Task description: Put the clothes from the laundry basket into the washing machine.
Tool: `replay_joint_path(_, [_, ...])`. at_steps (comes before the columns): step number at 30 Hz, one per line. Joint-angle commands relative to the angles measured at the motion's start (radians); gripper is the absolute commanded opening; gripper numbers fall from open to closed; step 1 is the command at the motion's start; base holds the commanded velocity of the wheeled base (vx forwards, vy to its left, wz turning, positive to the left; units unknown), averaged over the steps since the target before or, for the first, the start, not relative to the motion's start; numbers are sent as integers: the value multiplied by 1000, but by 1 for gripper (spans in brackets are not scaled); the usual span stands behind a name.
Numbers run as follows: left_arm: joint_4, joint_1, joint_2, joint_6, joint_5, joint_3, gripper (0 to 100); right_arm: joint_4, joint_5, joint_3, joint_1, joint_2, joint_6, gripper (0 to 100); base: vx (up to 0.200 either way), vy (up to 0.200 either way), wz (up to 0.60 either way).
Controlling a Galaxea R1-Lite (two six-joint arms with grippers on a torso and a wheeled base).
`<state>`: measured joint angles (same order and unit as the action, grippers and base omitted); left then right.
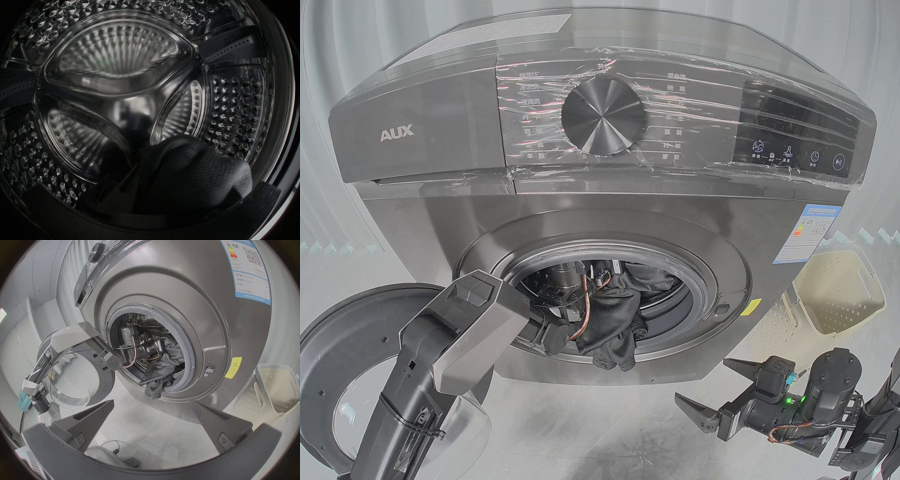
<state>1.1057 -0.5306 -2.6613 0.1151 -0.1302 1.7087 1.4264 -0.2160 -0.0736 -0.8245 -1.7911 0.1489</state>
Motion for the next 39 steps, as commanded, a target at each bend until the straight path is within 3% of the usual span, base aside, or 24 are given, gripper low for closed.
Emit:
replay_joint_path(1, [-1,-2,-3,9,-2,-6,100,0,0,2,1,-2,0,100,0,0,0])
replay_joint_path(4, [-27,-9,43,44,-3,-84,100,0,0,-2,2,-2,0,100,0,0,0])
replay_joint_path(8, [-109,-15,146,49,6,-228,100,0,0,-3,-1,-2,0,100,0,0,0])
replay_joint_path(19, [-215,-48,259,38,98,-411,100,0,0,-3,-2,-2,0,100,0,0,0])
replay_joint_path(21, [-213,-58,256,29,116,-446,100,0,0,-3,-2,-2,0,100,0,0,0])
replay_joint_path(23, [-208,-71,250,0,139,-483,100,0,0,-5,-2,-2,0,100,0,0,0])
replay_joint_path(33, [-178,-77,178,-34,149,-448,100,0,1,-5,-2,-2,-2,100,0,0,0])
replay_joint_path(38, [-126,-81,90,-23,124,-293,100,2,1,-5,-4,-8,0,100,0,0,0])
replay_joint_path(39, [-126,-75,70,-23,104,-238,0,3,1,-5,-4,-11,0,100,0,0,0])
